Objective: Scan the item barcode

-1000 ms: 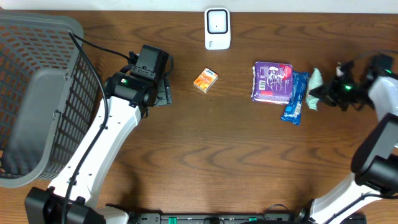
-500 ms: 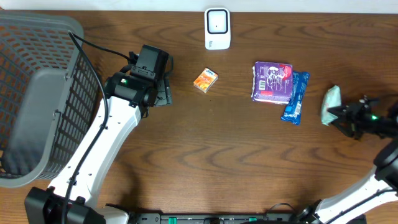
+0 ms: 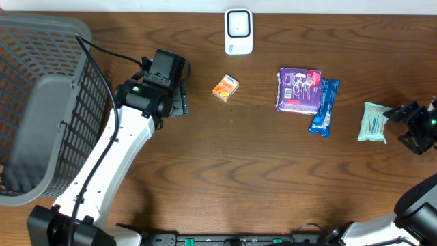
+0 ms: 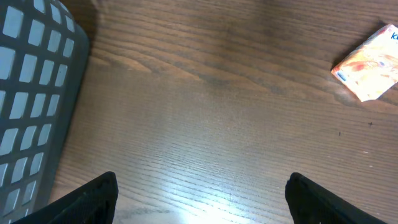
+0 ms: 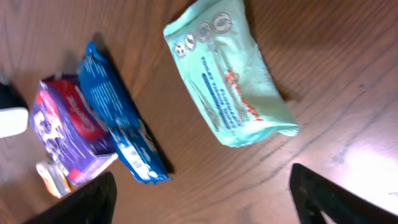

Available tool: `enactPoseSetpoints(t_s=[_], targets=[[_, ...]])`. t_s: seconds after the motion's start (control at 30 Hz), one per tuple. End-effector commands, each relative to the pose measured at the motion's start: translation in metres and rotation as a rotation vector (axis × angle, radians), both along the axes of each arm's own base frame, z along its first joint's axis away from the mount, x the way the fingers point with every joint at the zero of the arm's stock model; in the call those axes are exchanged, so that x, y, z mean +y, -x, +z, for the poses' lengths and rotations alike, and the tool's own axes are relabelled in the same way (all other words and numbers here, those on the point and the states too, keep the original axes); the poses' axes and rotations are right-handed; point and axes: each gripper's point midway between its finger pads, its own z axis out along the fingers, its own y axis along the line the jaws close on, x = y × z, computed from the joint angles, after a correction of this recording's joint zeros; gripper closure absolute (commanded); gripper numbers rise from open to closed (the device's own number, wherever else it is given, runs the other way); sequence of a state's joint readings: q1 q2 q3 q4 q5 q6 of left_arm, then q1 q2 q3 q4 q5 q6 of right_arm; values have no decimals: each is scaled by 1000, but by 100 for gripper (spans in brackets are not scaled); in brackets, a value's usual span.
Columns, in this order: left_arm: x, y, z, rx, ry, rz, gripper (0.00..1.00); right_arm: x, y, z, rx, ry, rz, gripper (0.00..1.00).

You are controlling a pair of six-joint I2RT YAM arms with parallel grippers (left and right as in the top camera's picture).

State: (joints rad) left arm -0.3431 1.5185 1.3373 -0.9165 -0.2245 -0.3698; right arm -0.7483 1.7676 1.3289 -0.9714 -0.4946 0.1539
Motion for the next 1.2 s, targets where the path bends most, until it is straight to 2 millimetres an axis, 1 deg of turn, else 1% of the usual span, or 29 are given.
enactPoseSetpoints(t_s=[0.0, 0.07, 0.1, 0.17, 0.27, 0.33, 0.43, 0.5, 0.53, 0.6, 0.63, 0.7, 0.77, 0.8, 0.93, 1.03, 1.17], targets=[[3, -2, 1, -6, -13, 17, 14, -11, -2, -5, 39, 90, -4, 12], [3, -2, 1, -6, -13, 17, 14, -16, -2, -12, 56, 97, -27, 12], [3, -2, 1, -6, -14, 17, 14, -21, -2, -21, 73, 95, -47, 12], [3, -2, 1, -6, -13, 17, 14, -27, -5, -32, 76, 96, -52, 13], [3, -2, 1, -6, -13, 17, 14, -31, -9, -48, 79, 79, -52, 14], [3, -2, 1, -6, -13, 17, 14, -26, -12, -58, 77, 42, -33, 17], [3, -2, 1, -6, -14, 17, 14, -12, -18, -71, 40, -28, 46, 20], [3, -2, 1, -6, -13, 17, 14, -5, -17, -84, 59, -64, 64, 24], [3, -2, 1, -6, -14, 17, 14, -4, -15, -90, 74, -75, 65, 28], [3, -2, 1, -6, -13, 17, 14, -1, -12, -101, 102, -100, 65, 44], [3, -2, 1, -6, -14, 17, 14, 1, -10, -106, 115, -113, 65, 54], [3, -2, 1, -6, -14, 17, 14, 5, -7, -115, 139, -143, 59, 81], [3, -2, 1, -6, -14, 17, 14, 9, -6, -116, 144, -165, 59, 95], [3, -2, 1, -6, -13, 17, 14, 12, -7, -114, 135, -183, 61, 99], [3, -2, 1, -6, -13, 17, 14, 33, -24, -99, 41, -281, 87, 99], [3, -2, 1, -6, -14, 17, 14, 54, -42, -84, -41, -342, 128, 99], [3, -2, 1, -6, -13, 17, 14, 77, -67, -64, -104, -388, 134, 99]])
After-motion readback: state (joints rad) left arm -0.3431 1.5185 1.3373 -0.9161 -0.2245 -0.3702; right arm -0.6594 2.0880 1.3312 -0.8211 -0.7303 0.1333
